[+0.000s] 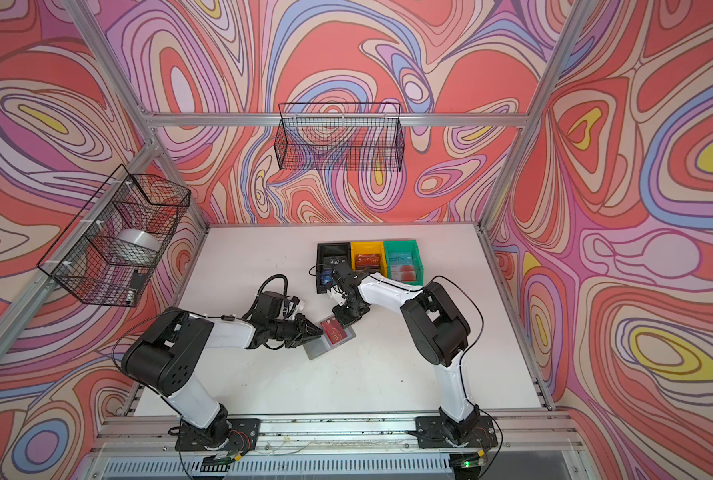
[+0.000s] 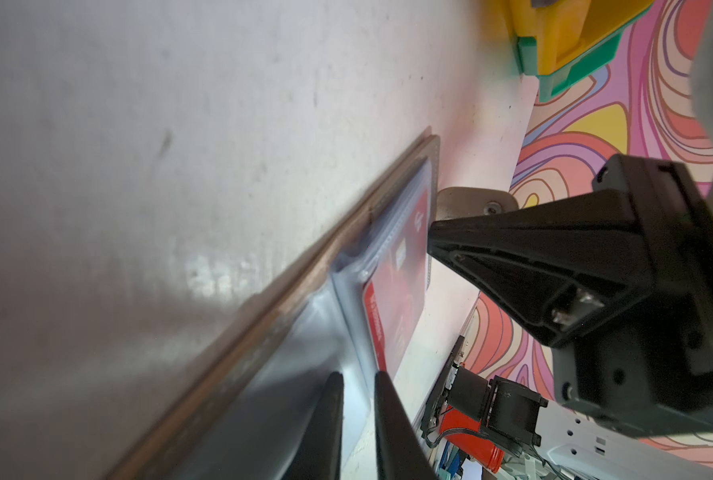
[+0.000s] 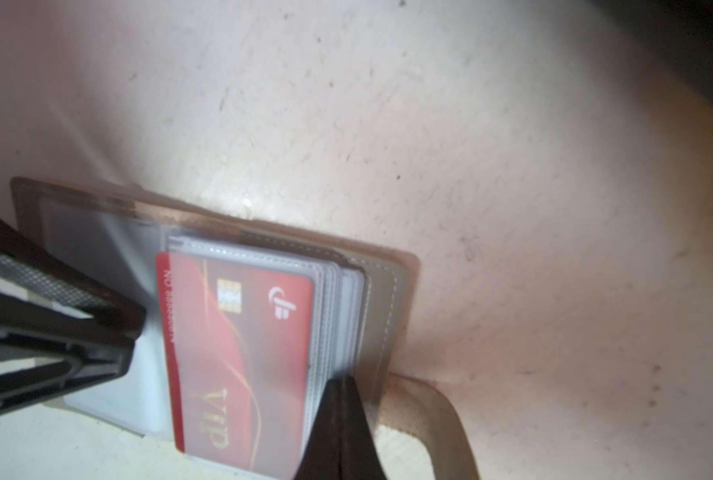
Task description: Take the credit cards out of the card holder
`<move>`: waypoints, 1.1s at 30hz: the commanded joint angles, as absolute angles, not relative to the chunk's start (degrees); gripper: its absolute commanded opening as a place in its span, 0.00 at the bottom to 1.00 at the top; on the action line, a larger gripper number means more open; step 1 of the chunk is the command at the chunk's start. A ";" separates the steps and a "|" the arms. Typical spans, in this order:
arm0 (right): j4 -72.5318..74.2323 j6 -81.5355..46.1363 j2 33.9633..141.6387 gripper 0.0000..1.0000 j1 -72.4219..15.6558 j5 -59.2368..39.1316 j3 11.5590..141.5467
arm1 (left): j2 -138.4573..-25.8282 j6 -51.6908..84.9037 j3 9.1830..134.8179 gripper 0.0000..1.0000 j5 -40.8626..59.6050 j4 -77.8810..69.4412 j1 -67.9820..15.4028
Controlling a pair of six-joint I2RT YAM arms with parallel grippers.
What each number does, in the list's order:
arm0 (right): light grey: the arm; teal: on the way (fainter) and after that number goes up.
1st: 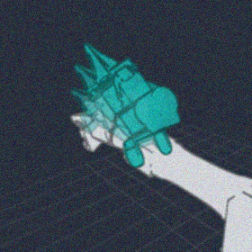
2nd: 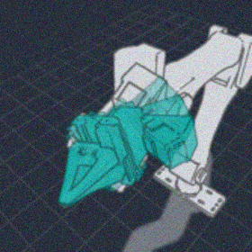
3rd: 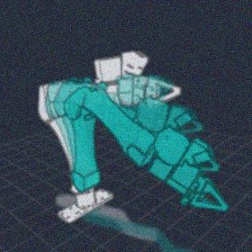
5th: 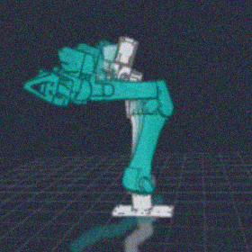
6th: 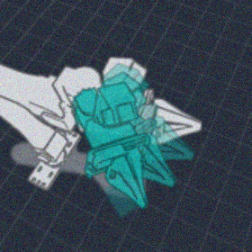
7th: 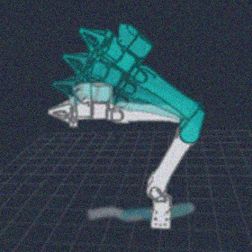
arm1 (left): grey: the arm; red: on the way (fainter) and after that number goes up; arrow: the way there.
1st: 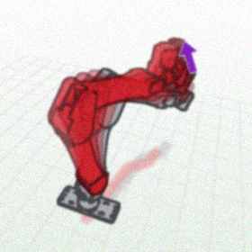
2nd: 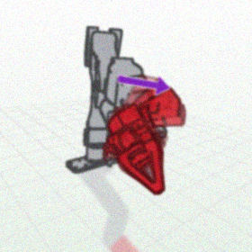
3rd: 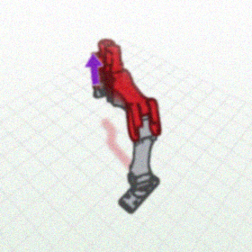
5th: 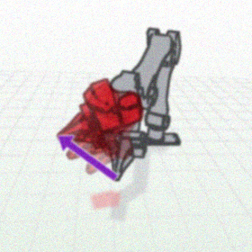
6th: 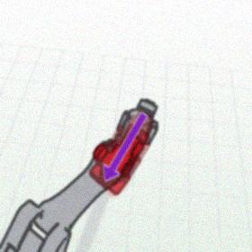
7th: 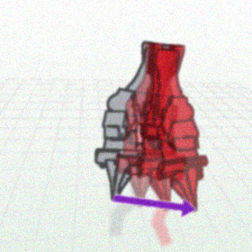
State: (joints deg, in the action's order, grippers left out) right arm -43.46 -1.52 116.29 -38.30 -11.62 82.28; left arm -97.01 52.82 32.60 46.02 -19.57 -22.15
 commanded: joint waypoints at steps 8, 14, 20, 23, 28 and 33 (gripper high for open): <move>-43.24 -1.19 113.60 0.00 -38.41 -12.96 82.62 | -97.73 53.44 32.68 0.18 45.46 -21.18 -22.43; -43.00 -1.32 113.13 0.00 -38.41 -13.53 82.62 | -97.56 53.44 32.46 0.19 45.22 -21.09 -22.42; -42.46 -1.76 114.50 0.01 -38.50 -15.19 82.13 | -97.45 53.26 32.43 0.19 45.09 -20.68 -22.41; -42.21 -1.95 115.42 0.01 -38.50 -15.21 82.00 | -97.31 53.17 32.41 0.19 45.03 -20.57 -22.42; -42.41 -1.94 116.96 0.01 -38.43 -14.00 81.85 | -97.14 53.17 32.37 0.19 44.91 -20.57 -22.45; -43.67 -1.71 118.45 0.01 -38.89 -11.09 81.83 | -96.70 53.81 31.79 0.19 45.26 -22.05 -22.47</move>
State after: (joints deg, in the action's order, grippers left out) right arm -42.87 -1.63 116.46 -38.35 -13.85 82.30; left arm -97.01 52.84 32.56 45.58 -20.08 -22.20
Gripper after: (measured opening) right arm 0.043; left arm 0.187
